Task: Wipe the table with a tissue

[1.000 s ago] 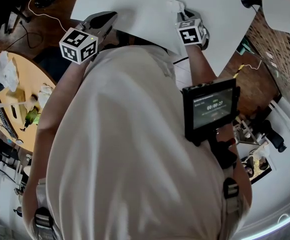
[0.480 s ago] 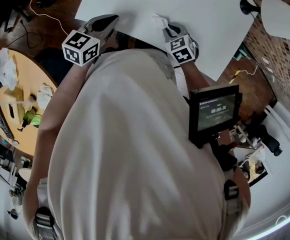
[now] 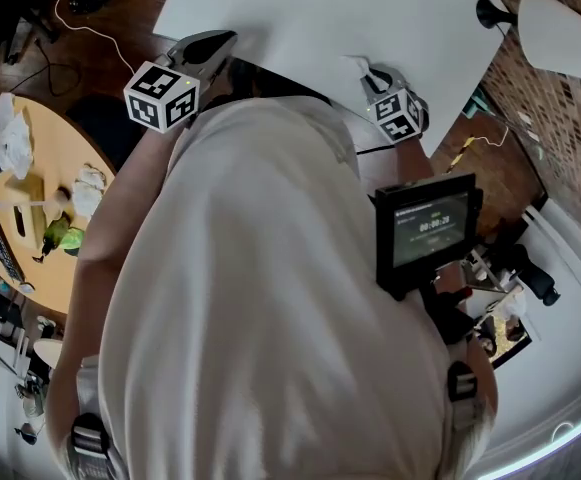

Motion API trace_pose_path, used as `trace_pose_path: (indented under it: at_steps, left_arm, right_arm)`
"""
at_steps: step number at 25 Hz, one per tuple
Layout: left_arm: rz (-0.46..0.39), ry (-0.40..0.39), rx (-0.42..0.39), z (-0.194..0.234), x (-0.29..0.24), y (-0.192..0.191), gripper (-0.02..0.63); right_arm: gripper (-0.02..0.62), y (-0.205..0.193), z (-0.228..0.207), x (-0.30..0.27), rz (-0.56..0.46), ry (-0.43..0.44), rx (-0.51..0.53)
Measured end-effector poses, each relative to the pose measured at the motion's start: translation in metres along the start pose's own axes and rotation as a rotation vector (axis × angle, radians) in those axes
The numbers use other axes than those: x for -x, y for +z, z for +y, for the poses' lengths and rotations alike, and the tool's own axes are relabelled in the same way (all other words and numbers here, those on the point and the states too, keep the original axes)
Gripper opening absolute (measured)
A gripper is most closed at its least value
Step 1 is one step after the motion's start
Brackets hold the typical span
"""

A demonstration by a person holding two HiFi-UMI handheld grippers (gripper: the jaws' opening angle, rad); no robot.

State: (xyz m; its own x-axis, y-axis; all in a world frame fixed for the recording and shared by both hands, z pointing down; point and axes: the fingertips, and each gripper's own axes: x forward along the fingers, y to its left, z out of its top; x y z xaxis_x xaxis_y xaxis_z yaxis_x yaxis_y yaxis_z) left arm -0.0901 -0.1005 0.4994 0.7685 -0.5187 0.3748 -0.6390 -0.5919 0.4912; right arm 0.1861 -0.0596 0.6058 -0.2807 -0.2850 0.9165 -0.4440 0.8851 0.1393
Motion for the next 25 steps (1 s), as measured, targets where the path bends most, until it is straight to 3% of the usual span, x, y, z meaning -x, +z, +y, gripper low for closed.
trace_pose_path:
  at_steps: [2,5,7,9,17,25]
  left_arm:
    - [-0.008,0.003,0.005,0.002,-0.001,0.001,0.006]
    - [-0.013,0.008,0.017,0.004,0.000,-0.001,0.006]
    - [-0.009,0.011,0.020,0.003,-0.002,-0.002,0.006]
    - [-0.002,0.014,0.015,-0.002,-0.009,0.002,0.006]
    - [-0.018,0.092,0.016,-0.008,0.000,0.012,0.006]
    - [0.002,0.212,0.032,-0.025,0.008,0.005,0.006]
  right_arm:
    - [0.054,-0.018,-0.035,0.013,0.001,-0.096,-0.156]
    - [0.054,-0.041,-0.082,0.038,-0.085,-0.220,-0.502]
    - [0.054,-0.051,-0.102,0.047,-0.134,-0.265,-0.693]
    - [0.055,-0.053,-0.115,0.047,-0.167,-0.267,-0.792]
    - [0.057,0.038,-0.135,0.002,-0.289,-0.127,-0.700]
    - [0.057,0.094,-0.183,-0.034,-0.309,-0.064,-0.562]
